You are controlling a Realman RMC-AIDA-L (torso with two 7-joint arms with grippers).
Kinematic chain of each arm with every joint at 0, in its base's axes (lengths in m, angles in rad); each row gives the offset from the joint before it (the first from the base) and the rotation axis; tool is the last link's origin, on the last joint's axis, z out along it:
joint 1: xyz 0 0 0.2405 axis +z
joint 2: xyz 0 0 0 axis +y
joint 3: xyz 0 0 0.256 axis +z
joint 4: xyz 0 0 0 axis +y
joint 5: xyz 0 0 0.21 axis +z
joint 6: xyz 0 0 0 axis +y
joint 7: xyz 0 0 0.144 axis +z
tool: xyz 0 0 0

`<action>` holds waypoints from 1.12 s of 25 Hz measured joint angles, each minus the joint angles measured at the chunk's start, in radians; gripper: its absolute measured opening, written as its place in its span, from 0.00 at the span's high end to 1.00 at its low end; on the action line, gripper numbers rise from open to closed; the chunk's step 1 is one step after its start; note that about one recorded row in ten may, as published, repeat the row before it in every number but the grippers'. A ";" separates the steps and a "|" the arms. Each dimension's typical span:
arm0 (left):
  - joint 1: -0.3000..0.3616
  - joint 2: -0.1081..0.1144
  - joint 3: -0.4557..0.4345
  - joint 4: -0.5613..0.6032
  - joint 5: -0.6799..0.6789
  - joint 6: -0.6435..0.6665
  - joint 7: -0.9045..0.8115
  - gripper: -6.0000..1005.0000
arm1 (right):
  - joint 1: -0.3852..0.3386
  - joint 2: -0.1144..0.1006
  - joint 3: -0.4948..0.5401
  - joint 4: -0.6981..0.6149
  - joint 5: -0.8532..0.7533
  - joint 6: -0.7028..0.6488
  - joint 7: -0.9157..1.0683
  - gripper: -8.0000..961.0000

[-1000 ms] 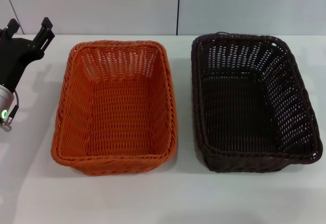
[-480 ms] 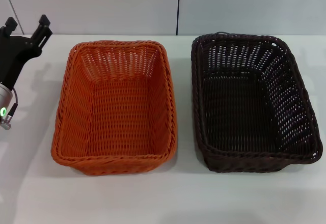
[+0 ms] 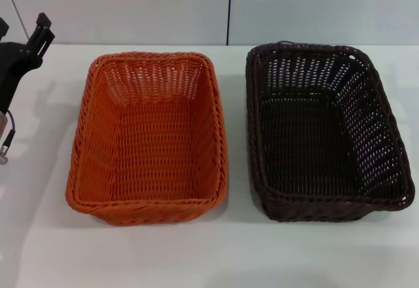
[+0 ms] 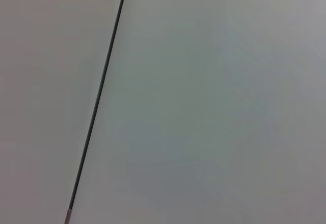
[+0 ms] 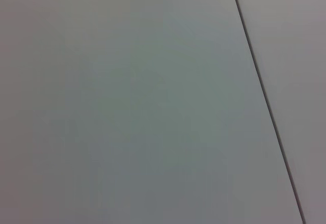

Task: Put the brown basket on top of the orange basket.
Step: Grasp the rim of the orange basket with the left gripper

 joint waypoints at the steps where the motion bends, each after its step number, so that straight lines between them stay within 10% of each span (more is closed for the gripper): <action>1: -0.002 0.000 0.000 0.001 0.000 0.000 -0.003 0.15 | -0.001 0.000 0.000 0.001 0.000 0.000 0.000 0.35; 16: 0.006 0.072 0.080 0.364 0.206 -0.370 -0.393 0.17 | -0.032 -0.002 -0.001 -0.017 0.001 -0.003 0.078 0.35; 18: 0.005 0.106 0.117 0.609 0.591 -0.613 -0.756 0.17 | -0.041 -0.002 -0.001 -0.020 0.001 -0.003 0.078 0.35; 20: 0.005 0.111 0.123 0.632 0.644 -0.633 -0.802 0.17 | -0.044 -0.002 -0.001 -0.021 0.001 -0.003 0.078 0.35; 21: 0.003 0.134 0.134 0.761 0.980 -0.662 -1.131 0.18 | -0.046 -0.003 0.000 -0.022 0.001 -0.003 0.078 0.35; 28: -0.068 0.140 -0.076 0.917 1.651 -0.302 -1.668 0.19 | -0.051 -0.004 0.000 -0.037 0.004 -0.003 0.078 0.36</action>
